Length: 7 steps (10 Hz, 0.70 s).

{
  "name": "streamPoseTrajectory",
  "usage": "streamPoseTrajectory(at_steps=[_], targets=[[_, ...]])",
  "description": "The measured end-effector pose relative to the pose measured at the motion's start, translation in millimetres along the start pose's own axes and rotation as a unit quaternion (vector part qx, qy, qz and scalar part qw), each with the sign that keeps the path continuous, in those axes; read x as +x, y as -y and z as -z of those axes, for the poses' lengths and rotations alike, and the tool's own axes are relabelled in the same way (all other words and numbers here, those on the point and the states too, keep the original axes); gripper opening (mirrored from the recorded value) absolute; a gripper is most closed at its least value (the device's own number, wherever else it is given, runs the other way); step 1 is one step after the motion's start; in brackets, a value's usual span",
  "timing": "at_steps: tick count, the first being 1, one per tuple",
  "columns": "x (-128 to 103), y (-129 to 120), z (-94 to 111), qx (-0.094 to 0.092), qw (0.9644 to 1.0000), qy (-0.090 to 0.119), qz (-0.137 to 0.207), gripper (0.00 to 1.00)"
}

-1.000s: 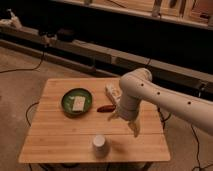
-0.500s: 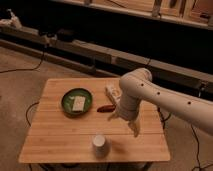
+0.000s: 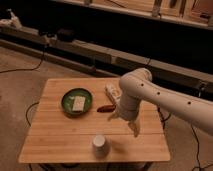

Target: Push the ceramic bowl across the table

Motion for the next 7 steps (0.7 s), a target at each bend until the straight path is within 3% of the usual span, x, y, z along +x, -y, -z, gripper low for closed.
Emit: streamPoseTrajectory(at_steps=[2,5,7], targets=[[16,2,8,0.004,0.9998,-0.018,-0.008,0.8],[89,14,48,0.036,0.9931,-0.104,-0.038,0.8],[116,31,58,0.061,0.9882,-0.139,-0.018,0.8]])
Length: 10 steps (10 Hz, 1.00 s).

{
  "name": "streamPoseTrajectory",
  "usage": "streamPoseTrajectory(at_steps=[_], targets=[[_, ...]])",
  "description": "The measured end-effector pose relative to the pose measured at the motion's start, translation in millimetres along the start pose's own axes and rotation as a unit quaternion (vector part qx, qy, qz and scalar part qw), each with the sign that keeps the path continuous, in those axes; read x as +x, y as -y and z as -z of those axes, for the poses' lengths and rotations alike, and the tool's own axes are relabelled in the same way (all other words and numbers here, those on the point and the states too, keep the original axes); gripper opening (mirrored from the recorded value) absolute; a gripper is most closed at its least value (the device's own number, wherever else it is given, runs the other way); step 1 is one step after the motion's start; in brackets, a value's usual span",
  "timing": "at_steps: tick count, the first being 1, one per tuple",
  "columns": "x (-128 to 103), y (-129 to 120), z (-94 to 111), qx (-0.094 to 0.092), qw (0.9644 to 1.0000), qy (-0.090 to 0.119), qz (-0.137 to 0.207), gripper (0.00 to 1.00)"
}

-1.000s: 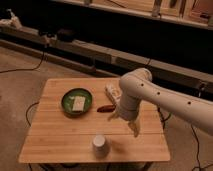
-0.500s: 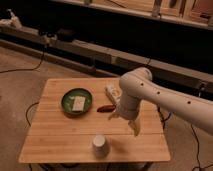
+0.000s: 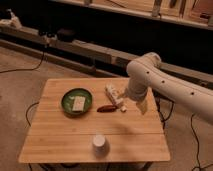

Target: Push the ceramic bowl across the table

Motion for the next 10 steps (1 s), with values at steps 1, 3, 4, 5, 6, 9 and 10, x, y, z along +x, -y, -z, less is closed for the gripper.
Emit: streamPoseTrajectory(at_steps=[1,3,4,5,6,9,10], targets=[[8,11,-4,0.014,0.9997,-0.008,0.017,0.8],[10,13,-5,0.019,0.9996,-0.01,0.021,0.8],[10,12,-4,0.018,0.9996,-0.01,0.02,0.8],[10,12,-4,0.018,0.9996,-0.01,0.02,0.8],[9,13,-5,0.018,0.9996,-0.01,0.022,0.8],[15,23,-5,0.03,0.999,-0.013,0.032,0.8],[21,38,-3,0.046,0.9979,-0.018,0.042,0.8]])
